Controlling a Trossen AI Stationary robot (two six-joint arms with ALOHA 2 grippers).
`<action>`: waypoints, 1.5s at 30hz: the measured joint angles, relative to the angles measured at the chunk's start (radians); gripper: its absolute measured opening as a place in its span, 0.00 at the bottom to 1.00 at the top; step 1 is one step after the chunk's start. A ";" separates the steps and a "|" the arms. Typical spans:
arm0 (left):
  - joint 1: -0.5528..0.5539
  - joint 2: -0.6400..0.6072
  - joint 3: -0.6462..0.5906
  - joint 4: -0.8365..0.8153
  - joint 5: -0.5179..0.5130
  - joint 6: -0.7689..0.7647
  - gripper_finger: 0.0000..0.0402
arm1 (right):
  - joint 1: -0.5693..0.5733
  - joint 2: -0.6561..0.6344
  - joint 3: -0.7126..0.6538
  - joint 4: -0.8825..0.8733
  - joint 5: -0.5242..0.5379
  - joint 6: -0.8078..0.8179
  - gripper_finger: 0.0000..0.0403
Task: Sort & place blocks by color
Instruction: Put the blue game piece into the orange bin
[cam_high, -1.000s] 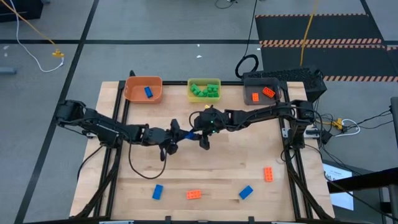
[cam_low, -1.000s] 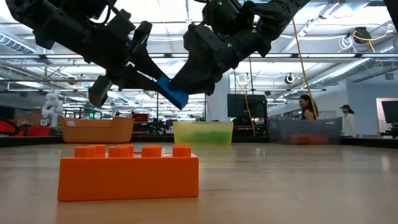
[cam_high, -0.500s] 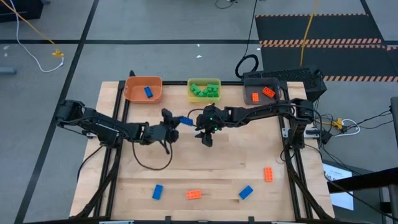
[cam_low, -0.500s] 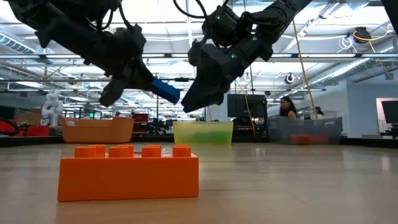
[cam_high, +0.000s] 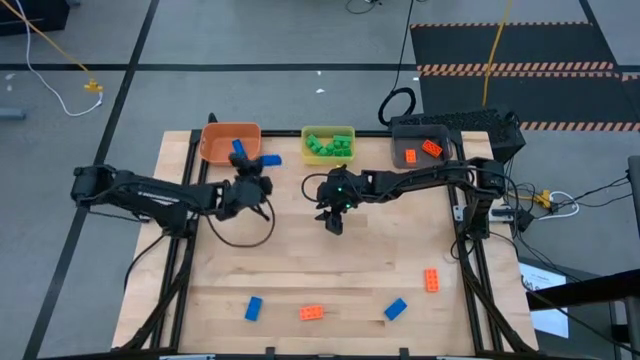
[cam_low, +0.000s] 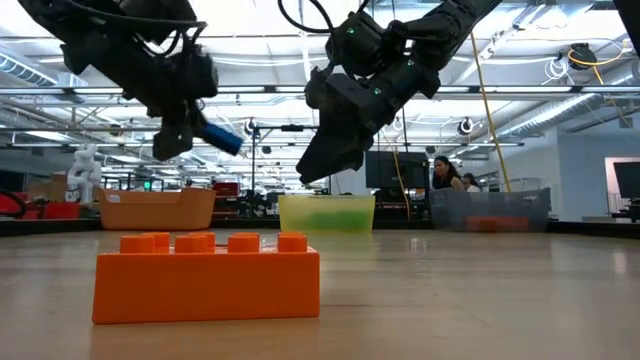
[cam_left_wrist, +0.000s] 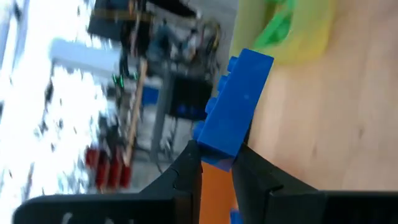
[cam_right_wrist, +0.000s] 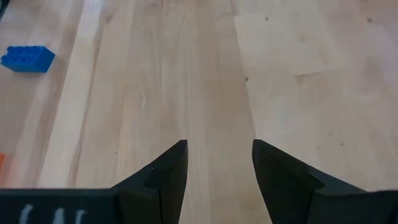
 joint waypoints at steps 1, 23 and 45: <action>0.023 -0.021 0.000 -0.042 0.000 -0.038 0.17 | 0.001 0.000 0.000 0.001 0.001 0.000 0.42; 0.398 -0.153 0.000 -0.424 0.241 -0.632 0.49 | 0.030 0.000 0.000 0.007 -0.001 0.024 0.43; 0.122 -0.152 0.233 -0.684 0.841 -0.949 0.64 | 0.030 0.000 -0.001 -0.036 0.012 -0.001 0.43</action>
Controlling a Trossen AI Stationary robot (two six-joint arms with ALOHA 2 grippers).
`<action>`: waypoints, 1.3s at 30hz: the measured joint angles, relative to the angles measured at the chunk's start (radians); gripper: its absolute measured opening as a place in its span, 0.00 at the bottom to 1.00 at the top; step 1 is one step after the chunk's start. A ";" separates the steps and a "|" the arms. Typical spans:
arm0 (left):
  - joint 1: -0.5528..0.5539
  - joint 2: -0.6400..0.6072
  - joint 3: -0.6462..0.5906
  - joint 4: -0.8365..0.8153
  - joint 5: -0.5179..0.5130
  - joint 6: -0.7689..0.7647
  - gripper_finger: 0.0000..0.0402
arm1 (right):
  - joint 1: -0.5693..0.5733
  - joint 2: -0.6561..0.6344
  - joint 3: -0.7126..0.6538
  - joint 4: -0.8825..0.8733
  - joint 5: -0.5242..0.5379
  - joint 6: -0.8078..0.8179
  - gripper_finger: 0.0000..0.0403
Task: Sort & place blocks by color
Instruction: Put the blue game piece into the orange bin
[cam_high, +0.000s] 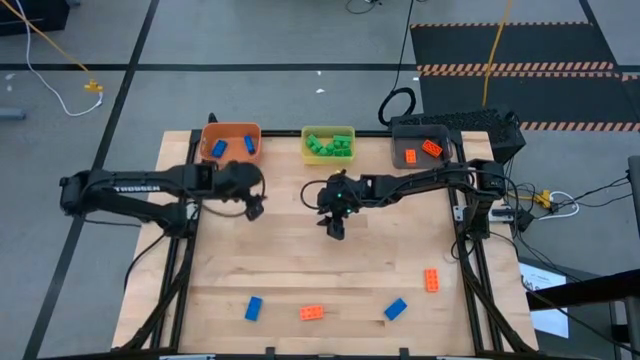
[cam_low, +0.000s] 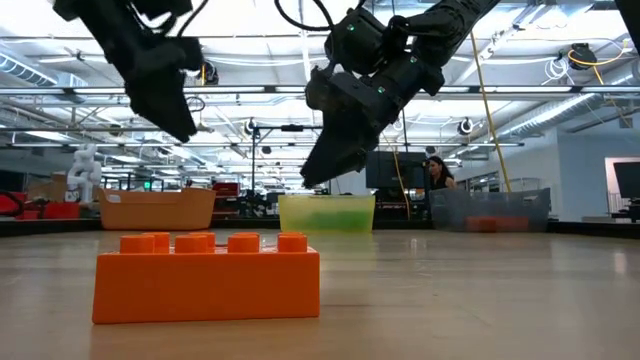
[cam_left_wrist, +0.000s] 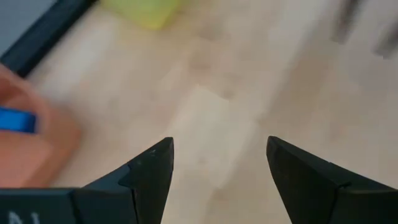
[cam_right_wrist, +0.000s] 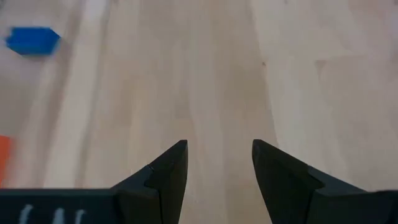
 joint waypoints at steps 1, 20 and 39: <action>-0.037 0.000 0.000 -0.001 0.002 -0.012 0.64 | 0.000 0.000 0.000 -0.017 0.026 -0.003 0.43; -0.633 0.152 0.013 0.017 0.118 -0.603 0.64 | 0.095 -0.067 0.000 0.039 -0.013 -0.120 0.42; -0.824 0.611 0.316 -0.175 0.328 -1.168 0.64 | 0.109 -0.067 0.000 0.016 -0.012 -0.076 0.42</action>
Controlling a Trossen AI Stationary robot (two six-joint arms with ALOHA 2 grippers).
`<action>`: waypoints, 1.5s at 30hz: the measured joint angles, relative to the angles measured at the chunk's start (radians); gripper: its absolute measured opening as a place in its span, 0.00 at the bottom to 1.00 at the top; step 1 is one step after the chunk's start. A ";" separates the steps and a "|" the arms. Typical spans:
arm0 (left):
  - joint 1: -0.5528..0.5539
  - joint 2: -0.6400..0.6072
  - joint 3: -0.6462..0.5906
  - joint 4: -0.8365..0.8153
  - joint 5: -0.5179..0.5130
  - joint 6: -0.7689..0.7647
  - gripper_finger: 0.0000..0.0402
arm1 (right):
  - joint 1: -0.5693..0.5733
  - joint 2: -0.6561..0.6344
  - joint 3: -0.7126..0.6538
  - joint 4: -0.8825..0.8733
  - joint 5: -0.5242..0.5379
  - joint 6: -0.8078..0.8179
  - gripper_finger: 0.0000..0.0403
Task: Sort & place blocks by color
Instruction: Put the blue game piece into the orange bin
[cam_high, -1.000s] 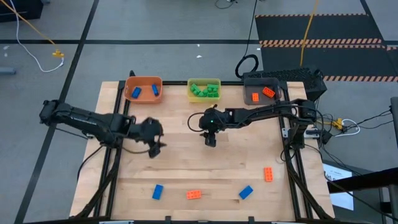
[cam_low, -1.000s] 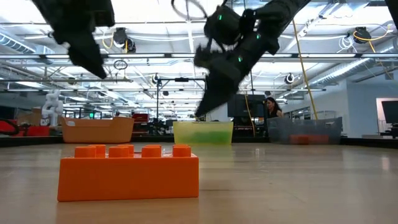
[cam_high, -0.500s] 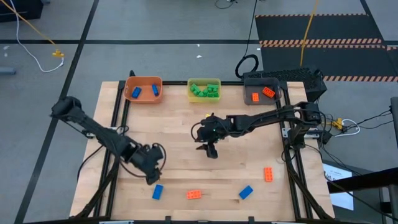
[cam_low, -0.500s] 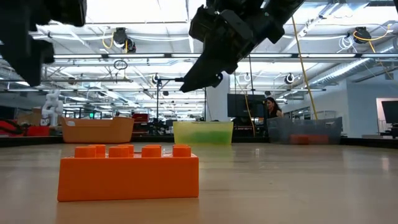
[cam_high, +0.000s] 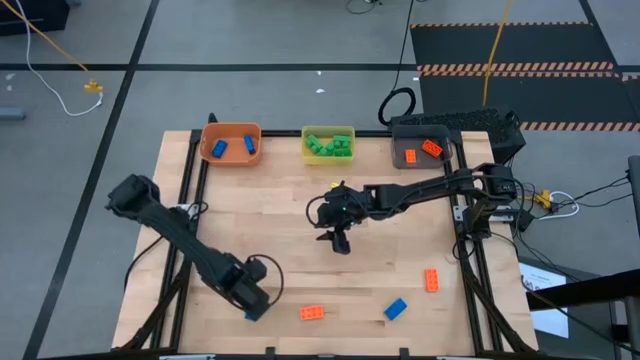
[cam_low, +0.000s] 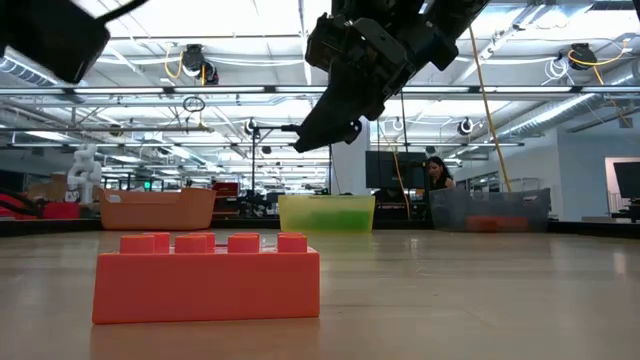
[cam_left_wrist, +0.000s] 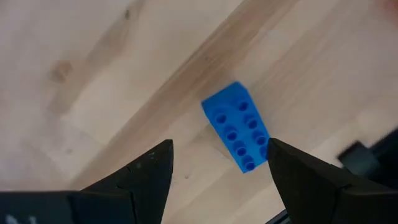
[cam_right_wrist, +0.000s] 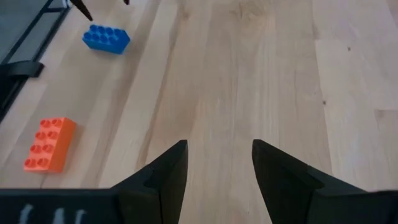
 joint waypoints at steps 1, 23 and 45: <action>-0.002 0.018 0.006 0.005 0.013 -0.014 0.64 | -0.002 0.000 0.000 -0.010 0.000 -0.001 0.42; -0.016 0.165 0.090 -0.018 0.042 -0.197 0.64 | 0.018 0.000 0.000 -0.220 0.000 -0.012 0.42; -0.071 0.168 0.088 -0.087 0.057 -0.311 0.64 | 0.021 0.000 0.001 -0.205 0.000 -0.020 0.42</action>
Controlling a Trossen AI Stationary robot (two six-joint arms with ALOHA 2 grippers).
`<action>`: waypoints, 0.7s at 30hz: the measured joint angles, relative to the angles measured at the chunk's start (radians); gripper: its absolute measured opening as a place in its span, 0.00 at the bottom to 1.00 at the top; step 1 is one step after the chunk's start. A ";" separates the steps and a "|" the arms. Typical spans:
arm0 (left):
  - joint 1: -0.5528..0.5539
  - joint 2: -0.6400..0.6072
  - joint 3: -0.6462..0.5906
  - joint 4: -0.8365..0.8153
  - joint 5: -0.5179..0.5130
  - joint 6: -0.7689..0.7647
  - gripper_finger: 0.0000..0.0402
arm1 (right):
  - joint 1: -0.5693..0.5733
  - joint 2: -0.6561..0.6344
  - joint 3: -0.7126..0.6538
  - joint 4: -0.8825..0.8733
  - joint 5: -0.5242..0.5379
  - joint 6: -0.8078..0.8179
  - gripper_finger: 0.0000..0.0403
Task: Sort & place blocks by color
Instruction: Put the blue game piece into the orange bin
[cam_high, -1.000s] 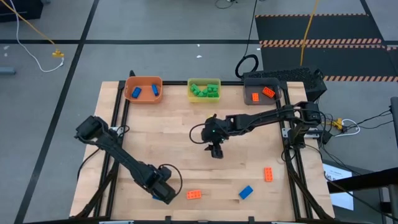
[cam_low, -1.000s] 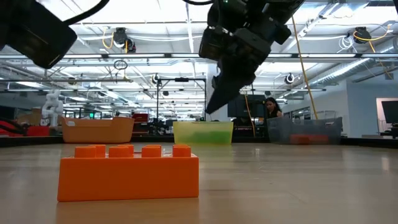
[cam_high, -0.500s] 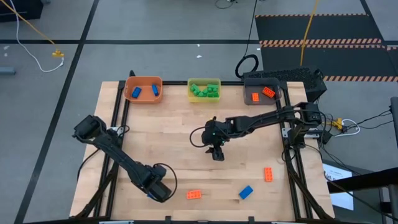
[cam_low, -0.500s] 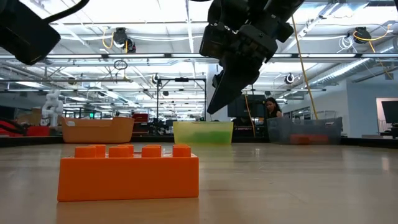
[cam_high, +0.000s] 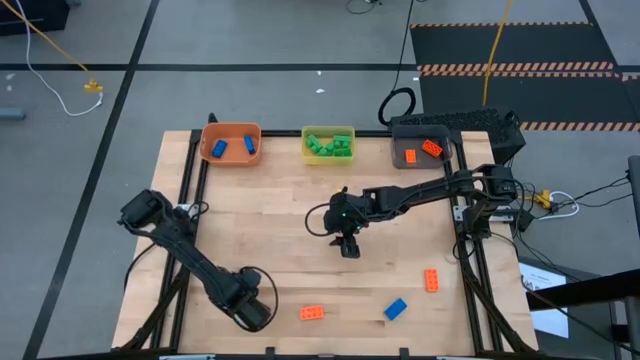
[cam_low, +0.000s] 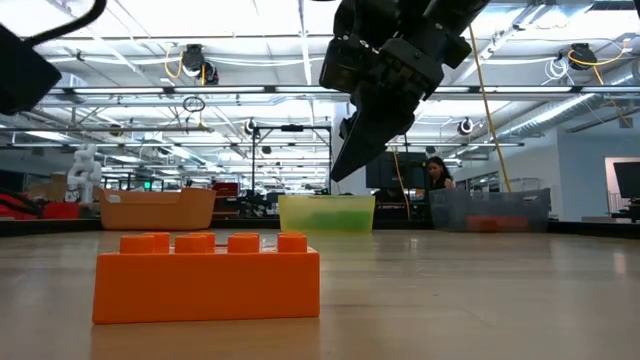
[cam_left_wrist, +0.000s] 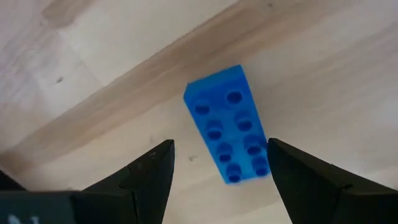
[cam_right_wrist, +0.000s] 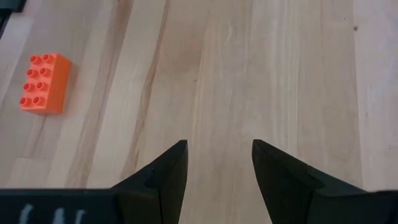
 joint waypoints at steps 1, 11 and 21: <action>0.001 0.008 0.000 0.001 0.000 0.000 0.64 | 0.000 0.000 0.000 0.000 0.000 0.000 0.42; 0.006 0.069 0.000 0.033 0.004 0.037 0.64 | 0.000 0.000 0.000 -0.003 0.000 0.000 0.42; 0.028 0.073 0.002 0.026 0.006 0.136 0.58 | 0.000 0.000 0.000 -0.001 0.000 0.000 0.42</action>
